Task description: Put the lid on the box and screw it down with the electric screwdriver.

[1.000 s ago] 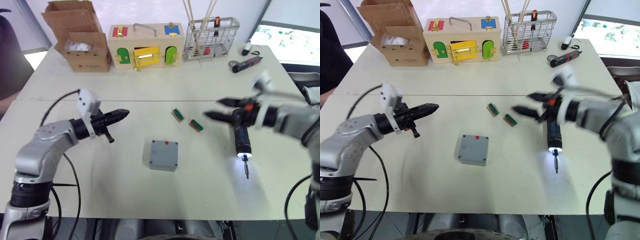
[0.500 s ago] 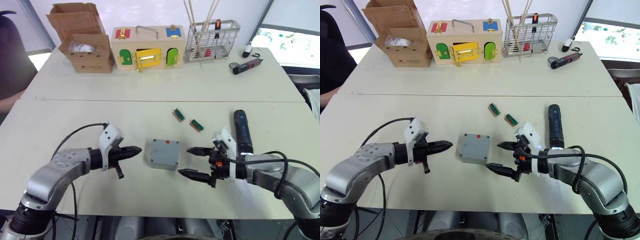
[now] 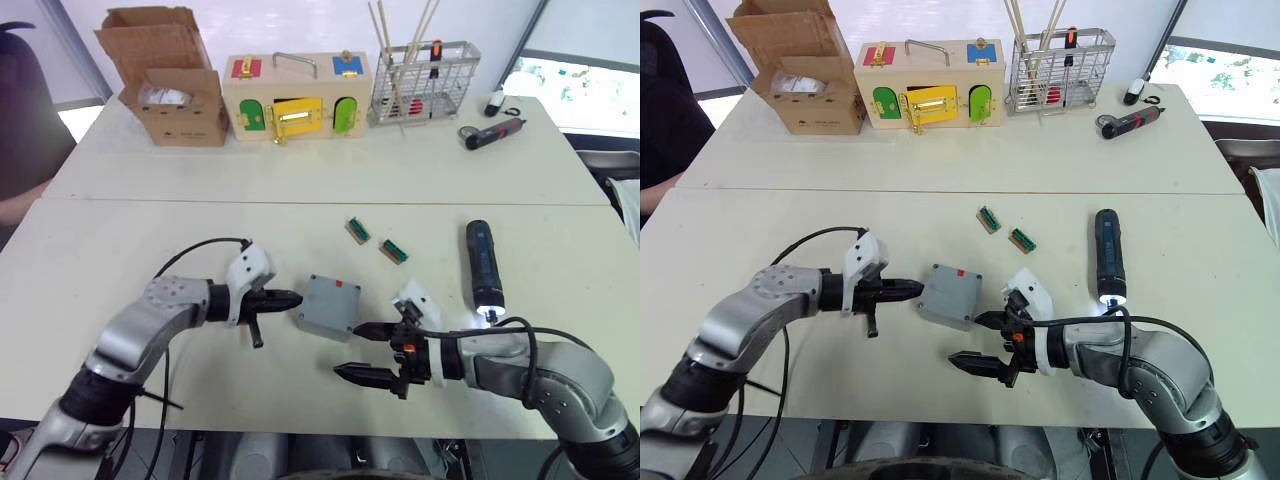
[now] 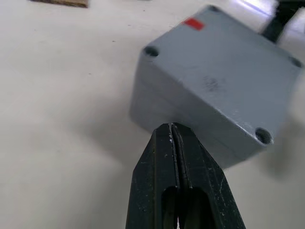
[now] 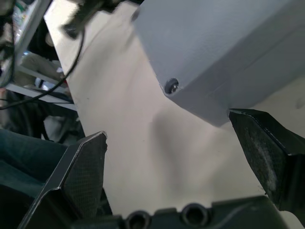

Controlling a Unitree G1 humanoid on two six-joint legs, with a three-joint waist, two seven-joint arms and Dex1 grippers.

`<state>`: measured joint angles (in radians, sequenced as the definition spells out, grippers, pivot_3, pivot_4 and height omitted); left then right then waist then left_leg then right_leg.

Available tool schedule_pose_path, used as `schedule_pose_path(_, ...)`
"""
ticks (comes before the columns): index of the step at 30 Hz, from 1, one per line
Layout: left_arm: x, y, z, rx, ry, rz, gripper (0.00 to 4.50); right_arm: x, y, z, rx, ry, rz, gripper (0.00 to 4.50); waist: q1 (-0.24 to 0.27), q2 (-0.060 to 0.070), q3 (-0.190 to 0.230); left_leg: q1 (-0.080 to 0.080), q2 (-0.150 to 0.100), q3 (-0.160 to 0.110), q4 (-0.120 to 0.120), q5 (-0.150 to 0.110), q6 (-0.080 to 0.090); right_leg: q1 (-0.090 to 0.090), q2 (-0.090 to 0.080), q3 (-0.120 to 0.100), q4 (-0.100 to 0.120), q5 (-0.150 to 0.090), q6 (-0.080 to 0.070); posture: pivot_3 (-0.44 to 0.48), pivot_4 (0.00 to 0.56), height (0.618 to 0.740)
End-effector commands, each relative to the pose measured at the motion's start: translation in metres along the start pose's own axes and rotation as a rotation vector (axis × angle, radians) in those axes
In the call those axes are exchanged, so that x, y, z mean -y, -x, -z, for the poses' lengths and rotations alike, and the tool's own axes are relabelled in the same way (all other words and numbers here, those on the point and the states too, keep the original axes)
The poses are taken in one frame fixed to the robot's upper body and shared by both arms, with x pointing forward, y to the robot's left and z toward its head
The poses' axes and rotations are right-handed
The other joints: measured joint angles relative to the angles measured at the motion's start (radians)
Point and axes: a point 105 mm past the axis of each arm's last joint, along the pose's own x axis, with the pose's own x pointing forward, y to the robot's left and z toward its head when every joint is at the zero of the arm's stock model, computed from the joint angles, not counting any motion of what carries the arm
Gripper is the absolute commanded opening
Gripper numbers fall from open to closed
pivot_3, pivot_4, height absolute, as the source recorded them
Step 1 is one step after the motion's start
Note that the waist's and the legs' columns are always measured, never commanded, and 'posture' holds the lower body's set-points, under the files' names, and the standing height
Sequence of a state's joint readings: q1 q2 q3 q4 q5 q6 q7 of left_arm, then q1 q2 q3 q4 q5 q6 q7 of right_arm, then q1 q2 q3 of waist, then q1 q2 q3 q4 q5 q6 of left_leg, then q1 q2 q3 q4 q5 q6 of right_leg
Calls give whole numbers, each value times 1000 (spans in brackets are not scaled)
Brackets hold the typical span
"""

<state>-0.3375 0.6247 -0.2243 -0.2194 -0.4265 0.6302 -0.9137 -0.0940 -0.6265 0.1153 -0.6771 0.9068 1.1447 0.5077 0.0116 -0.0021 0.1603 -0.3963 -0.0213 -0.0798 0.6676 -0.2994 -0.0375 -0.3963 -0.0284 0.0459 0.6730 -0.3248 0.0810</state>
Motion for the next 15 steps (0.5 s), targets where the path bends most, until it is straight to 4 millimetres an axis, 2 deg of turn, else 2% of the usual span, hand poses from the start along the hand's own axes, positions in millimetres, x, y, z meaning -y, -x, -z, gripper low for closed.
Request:
schedule_pose_path(1,0,-13,-12,37,-75,43,0,-14,-3,-11,39,40,-45,4465,-1,0,0,0,0,0,0,0,0,0,0,0,0,0,0,0,150,740)
schedule_pose_path(5,-13,-17,-13,40,-110,-2,0,-10,4,-13,39,70,-10,4465,-3,0,0,0,0,0,0,0,0,0,0,0,0,0,0,0,150,740)
schedule_pose_path(10,-27,9,3,-36,-127,-59,0,11,33,-24,8,199,99,4465,-9,0,0,0,0,0,0,0,0,0,0,0,0,0,0,0,150,740)
schedule_pose_path(13,-23,25,10,-62,-104,-51,0,29,42,-32,0,257,149,4465,-20,0,0,1,0,0,-1,0,0,0,0,0,0,0,0,0,150,740)
schedule_pose_path(15,-11,31,10,-65,-80,-8,0,37,41,-34,-6,284,147,4465,-24,0,0,1,0,0,-1,0,0,0,0,0,0,0,0,0,150,740)
